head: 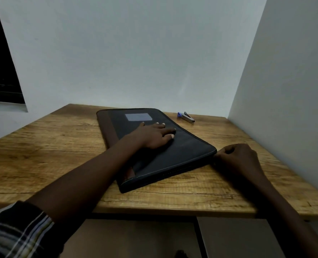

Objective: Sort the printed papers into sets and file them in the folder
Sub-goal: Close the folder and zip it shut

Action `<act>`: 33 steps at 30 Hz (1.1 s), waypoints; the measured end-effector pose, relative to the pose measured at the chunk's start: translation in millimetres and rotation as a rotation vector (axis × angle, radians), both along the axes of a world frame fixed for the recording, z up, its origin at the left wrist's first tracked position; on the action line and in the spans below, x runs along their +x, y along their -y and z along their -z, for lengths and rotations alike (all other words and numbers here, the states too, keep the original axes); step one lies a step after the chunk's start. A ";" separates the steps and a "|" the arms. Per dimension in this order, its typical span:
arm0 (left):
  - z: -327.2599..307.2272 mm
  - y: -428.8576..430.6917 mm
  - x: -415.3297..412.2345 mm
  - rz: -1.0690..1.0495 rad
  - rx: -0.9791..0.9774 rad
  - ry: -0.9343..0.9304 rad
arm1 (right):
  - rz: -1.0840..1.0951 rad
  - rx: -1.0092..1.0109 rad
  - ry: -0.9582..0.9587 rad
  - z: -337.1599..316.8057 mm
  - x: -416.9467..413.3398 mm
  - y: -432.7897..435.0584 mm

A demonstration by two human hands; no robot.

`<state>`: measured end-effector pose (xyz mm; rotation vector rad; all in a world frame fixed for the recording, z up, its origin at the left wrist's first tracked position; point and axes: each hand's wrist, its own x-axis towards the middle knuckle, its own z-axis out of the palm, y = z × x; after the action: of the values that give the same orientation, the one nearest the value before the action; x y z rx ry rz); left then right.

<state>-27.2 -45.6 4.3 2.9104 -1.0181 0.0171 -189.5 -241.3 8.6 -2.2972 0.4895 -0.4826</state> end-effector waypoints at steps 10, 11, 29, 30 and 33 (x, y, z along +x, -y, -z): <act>0.5 -0.8 -3.2 0.038 0.000 0.039 | -0.287 0.032 -0.172 -9.6 55.4 34.4; 0.2 -1.1 -4.5 0.042 -0.004 0.043 | -0.297 0.029 -0.174 -10.0 61.8 33.6; -6.1 -10.6 -75.0 0.388 -0.139 -0.103 | -0.251 0.011 -0.131 -2.4 84.7 34.8; -8.5 -11.1 -72.1 0.390 -0.201 -0.125 | -0.251 0.015 -0.123 -0.1 84.7 36.1; -19.8 -14.7 -46.0 0.298 -0.346 -0.128 | -0.275 0.001 -0.122 1.5 87.9 39.4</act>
<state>-73.2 -31.0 24.1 2.3987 -1.2706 -0.0060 -101.6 -280.7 7.1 -2.3558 0.2248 -0.2085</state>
